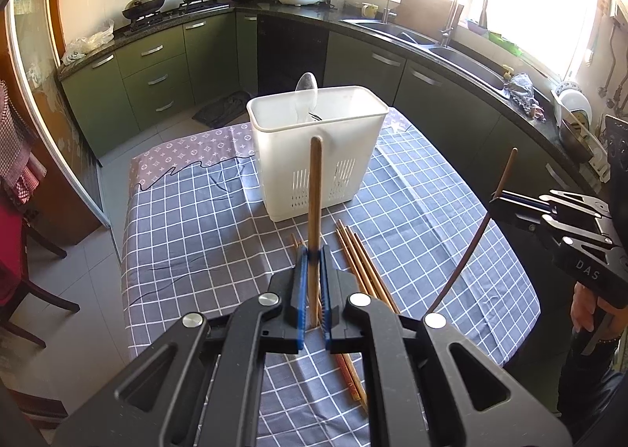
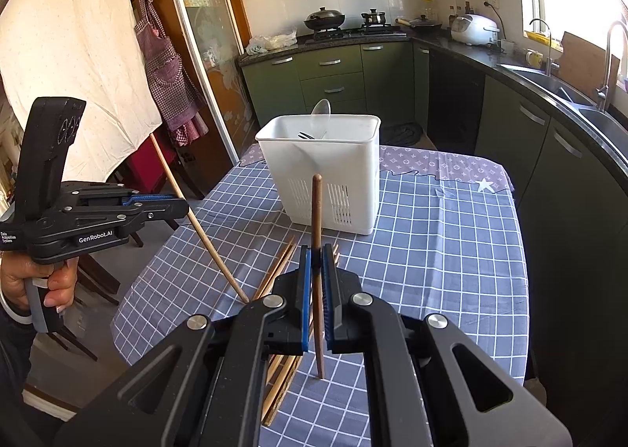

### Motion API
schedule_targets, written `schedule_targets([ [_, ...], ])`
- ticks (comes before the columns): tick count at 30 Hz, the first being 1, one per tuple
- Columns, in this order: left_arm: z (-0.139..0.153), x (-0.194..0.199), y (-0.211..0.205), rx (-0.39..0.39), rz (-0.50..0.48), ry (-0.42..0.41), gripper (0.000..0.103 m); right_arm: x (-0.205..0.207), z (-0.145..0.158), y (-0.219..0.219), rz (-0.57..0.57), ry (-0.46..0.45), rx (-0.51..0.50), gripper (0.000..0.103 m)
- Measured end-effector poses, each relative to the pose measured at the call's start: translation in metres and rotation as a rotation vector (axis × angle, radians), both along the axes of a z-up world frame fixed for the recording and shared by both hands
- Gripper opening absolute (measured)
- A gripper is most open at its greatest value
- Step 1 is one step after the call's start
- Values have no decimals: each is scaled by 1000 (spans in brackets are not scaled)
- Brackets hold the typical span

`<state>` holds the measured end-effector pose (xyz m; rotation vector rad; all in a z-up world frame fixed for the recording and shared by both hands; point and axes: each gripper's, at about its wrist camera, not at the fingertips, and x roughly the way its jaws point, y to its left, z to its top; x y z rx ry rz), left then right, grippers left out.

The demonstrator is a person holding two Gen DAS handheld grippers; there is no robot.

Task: Organize utensils
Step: 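Lift both chopsticks upright and carry them over the white caddy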

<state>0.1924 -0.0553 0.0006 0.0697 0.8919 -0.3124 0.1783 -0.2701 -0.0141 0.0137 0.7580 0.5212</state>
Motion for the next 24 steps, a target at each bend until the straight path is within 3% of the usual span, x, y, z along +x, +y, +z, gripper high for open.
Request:
schedule_targets([
  [8, 7, 4, 0, 2, 0, -15, 6, 3, 7, 3, 11, -11, 13, 6],
  [15, 25, 5, -3, 1, -10, -41, 6, 7, 32, 4, 28, -44, 45, 6],
  [20, 54, 11, -3, -29, -23, -58, 6, 12, 66, 5, 42, -91, 61, 6],
  [24, 94, 17, -2, -52, -22, -120, 6, 20, 103, 1, 35, -143, 81, 6],
])
